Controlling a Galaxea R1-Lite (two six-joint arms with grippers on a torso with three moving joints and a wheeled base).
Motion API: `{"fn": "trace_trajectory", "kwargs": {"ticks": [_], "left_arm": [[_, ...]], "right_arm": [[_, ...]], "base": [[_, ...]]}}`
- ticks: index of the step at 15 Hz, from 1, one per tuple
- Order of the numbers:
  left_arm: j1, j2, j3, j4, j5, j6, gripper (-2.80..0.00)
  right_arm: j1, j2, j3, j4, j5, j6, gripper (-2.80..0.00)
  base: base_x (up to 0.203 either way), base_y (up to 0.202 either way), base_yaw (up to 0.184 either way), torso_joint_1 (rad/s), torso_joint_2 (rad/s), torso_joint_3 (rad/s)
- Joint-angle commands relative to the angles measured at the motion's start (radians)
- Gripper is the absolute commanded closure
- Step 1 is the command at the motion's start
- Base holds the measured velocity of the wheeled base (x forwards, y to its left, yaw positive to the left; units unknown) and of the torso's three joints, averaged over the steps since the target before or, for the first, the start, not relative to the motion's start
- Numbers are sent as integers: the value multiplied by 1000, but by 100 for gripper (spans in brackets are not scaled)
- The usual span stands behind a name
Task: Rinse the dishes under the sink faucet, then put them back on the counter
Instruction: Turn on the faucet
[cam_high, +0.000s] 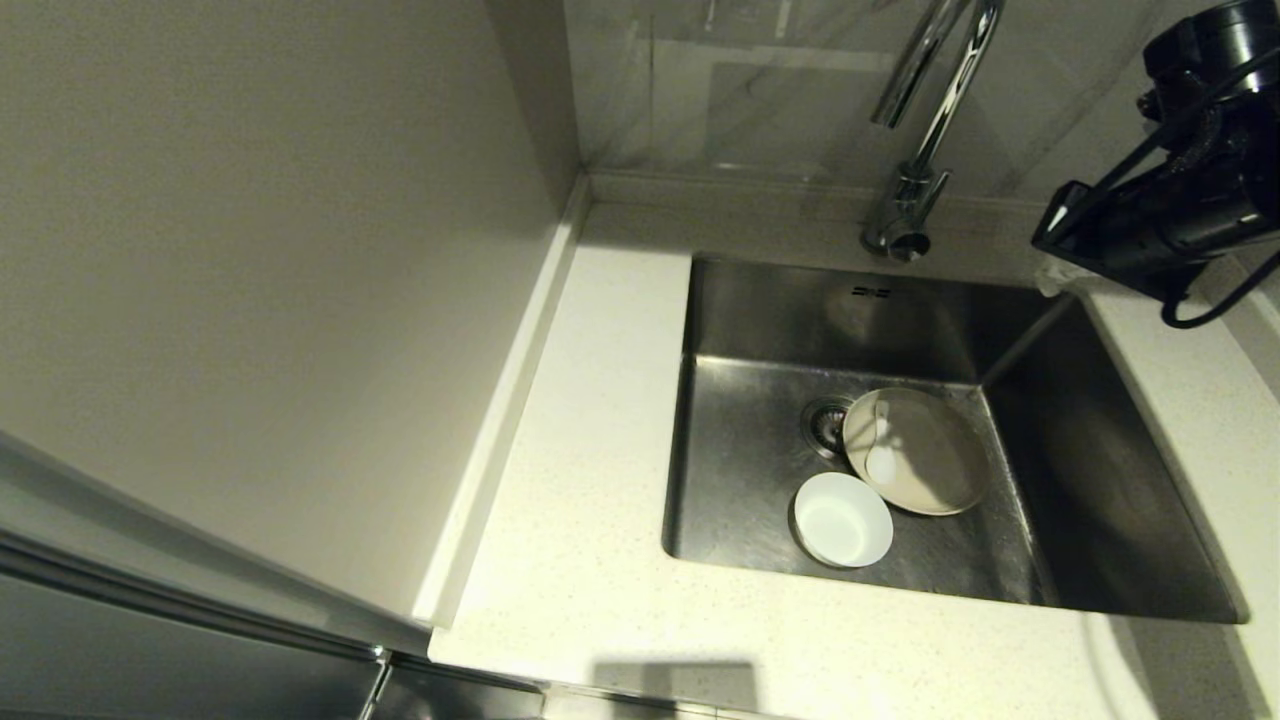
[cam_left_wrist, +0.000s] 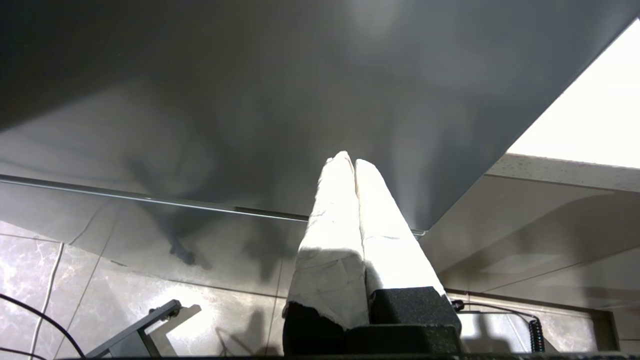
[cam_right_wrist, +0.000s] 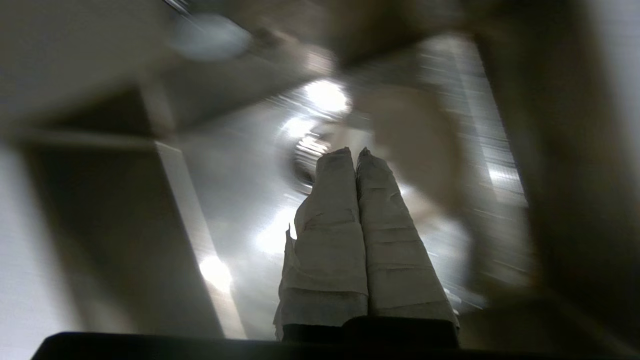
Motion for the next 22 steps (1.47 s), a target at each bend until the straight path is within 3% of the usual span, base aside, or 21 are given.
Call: {"fn": "trace_trajectory", "kwargs": {"ticks": [1, 4, 6, 12, 15, 20, 22], "left_arm": [[0, -3, 0, -1, 0, -1, 0], [0, -3, 0, -1, 0, -1, 0], [0, -3, 0, -1, 0, -1, 0], [0, -3, 0, -1, 0, -1, 0], [0, -3, 0, -1, 0, -1, 0], [0, -3, 0, -1, 0, -1, 0], [0, -3, 0, -1, 0, -1, 0]], "right_arm": [[-7, 96, -28, -103, 79, 141, 0], [-18, 134, -29, -340, 133, 351, 0], [-46, 139, -29, -458, 158, 393, 0], [-52, 147, -29, -739, 228, 358, 0], [-52, 164, -30, -787, 335, 356, 0], [-54, 201, -29, -787, 340, 343, 0], [-61, 211, -29, -786, 340, 296, 0]], "base": [[0, 0, 0, 0, 0, 0], [0, 0, 0, 0, 0, 0], [0, 0, 0, 0, 0, 0], [0, 0, 0, 0, 0, 0], [0, 0, 0, 0, 0, 0], [0, 0, 0, 0, 0, 0], [0, 0, 0, 0, 0, 0]]}}
